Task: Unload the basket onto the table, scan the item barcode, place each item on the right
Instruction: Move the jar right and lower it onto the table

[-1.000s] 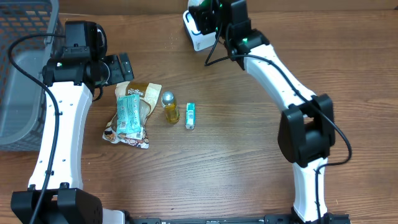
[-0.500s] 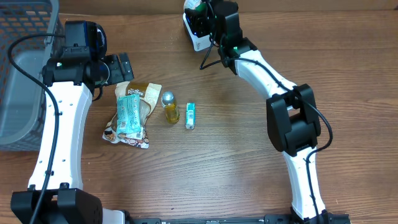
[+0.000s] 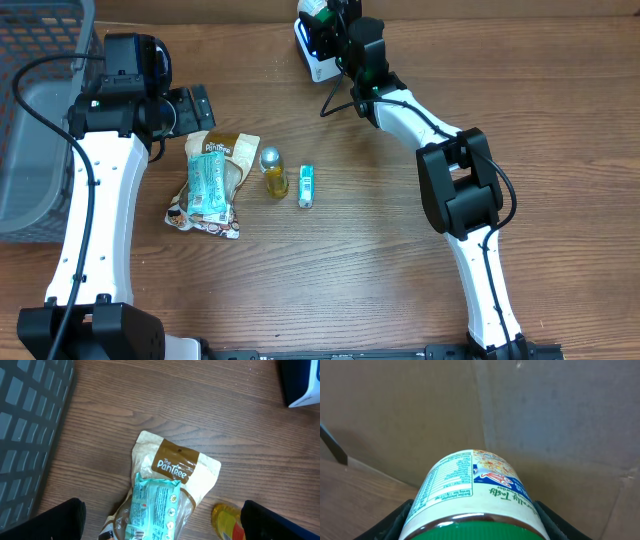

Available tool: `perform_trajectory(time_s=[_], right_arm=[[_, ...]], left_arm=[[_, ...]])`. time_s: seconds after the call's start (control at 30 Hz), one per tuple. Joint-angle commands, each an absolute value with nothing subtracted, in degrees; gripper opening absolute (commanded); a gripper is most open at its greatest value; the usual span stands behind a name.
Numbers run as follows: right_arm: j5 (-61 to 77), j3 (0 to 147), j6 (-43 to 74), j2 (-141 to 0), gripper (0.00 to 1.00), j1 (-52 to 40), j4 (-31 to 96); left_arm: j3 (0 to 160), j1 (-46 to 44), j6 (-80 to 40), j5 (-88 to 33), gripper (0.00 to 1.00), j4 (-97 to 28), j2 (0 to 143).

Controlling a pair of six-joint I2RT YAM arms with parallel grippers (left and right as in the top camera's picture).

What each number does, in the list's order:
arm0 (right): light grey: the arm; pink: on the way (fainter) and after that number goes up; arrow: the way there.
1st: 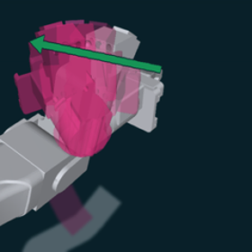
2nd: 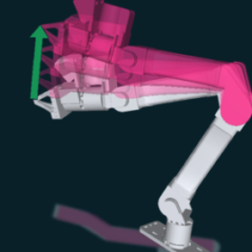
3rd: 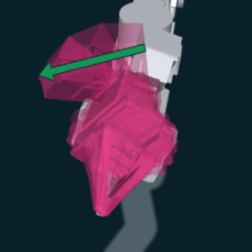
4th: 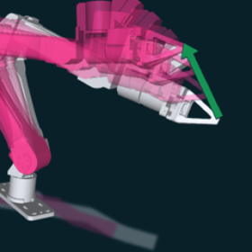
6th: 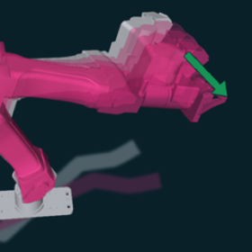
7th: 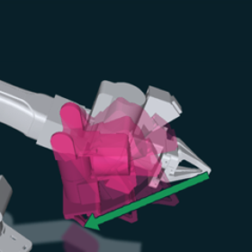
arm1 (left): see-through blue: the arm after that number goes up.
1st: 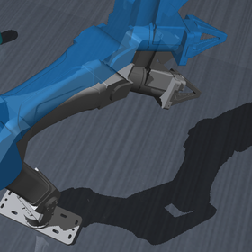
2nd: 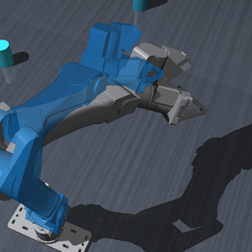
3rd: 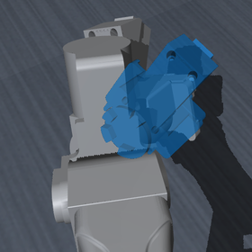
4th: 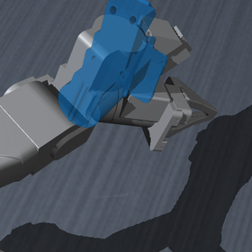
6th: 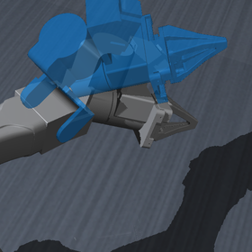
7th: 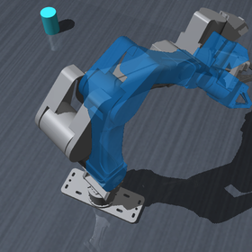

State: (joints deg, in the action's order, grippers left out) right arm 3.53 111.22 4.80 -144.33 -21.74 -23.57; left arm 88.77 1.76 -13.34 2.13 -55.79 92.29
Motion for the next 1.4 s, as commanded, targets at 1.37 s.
perform_trajectory(time_s=[1.37], right_arm=[[3.0,100.6,10.4,-111.5,0.04,-7.6,77.7]], left_arm=[[90.1,1.8,-13.7,1.9,1.00,-55.9,92.4]])
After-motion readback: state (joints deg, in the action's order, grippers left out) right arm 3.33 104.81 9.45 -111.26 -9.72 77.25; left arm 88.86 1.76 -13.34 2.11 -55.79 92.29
